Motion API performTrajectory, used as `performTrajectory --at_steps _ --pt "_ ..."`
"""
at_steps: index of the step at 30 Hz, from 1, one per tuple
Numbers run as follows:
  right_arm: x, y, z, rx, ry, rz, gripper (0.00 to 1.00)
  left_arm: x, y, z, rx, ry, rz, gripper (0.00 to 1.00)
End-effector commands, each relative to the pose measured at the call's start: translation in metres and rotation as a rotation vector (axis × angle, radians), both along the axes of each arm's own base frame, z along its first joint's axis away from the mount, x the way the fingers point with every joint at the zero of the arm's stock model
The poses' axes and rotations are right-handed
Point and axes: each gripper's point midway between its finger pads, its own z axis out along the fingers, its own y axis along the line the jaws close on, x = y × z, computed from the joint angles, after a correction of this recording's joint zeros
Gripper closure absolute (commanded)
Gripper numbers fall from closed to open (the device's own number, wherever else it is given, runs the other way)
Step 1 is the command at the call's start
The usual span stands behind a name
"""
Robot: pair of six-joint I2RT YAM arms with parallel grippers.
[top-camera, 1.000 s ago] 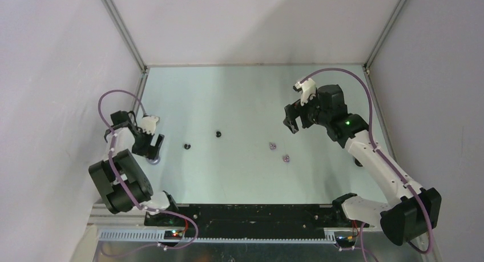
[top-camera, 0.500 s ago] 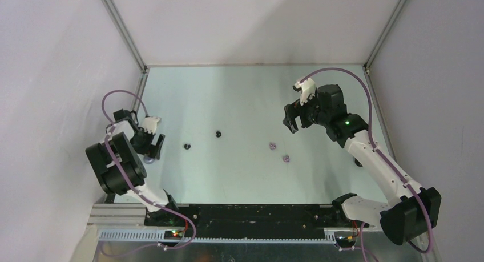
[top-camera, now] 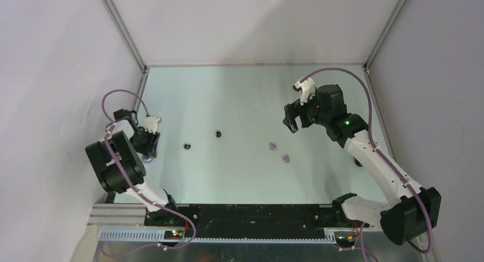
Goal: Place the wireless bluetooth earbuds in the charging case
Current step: Pick up the charging case at the center of the board.
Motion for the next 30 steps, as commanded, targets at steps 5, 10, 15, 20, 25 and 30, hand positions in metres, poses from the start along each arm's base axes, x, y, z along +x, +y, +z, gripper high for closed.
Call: performTrajectory --at_steps 5,10,15,20,25,30 --pt "0.003 0.008 0.015 0.012 -0.071 0.008 0.08 0.002 -0.025 0.023 -0.103 -0.059 -0.027 0.67" --pt "-0.008 0.027 0.041 0.069 -0.147 0.099 0.07 0.020 -0.062 0.075 -0.075 -0.195 -0.087 0.67" --pt "-0.027 0.060 0.068 0.122 -0.191 0.250 0.06 0.056 -0.132 0.177 -0.073 -0.498 -0.206 0.64" --pt "-0.039 0.089 0.111 0.324 -0.164 0.319 0.06 0.059 -0.232 0.258 -0.193 -0.696 -0.435 0.62" --pt "-0.046 0.108 0.126 0.521 -0.028 0.359 0.09 0.056 -0.298 0.295 -0.361 -0.754 -0.543 0.63" --pt "-0.057 0.133 0.120 0.578 0.030 0.419 0.10 0.067 -0.340 0.288 -0.487 -0.699 -0.446 0.71"
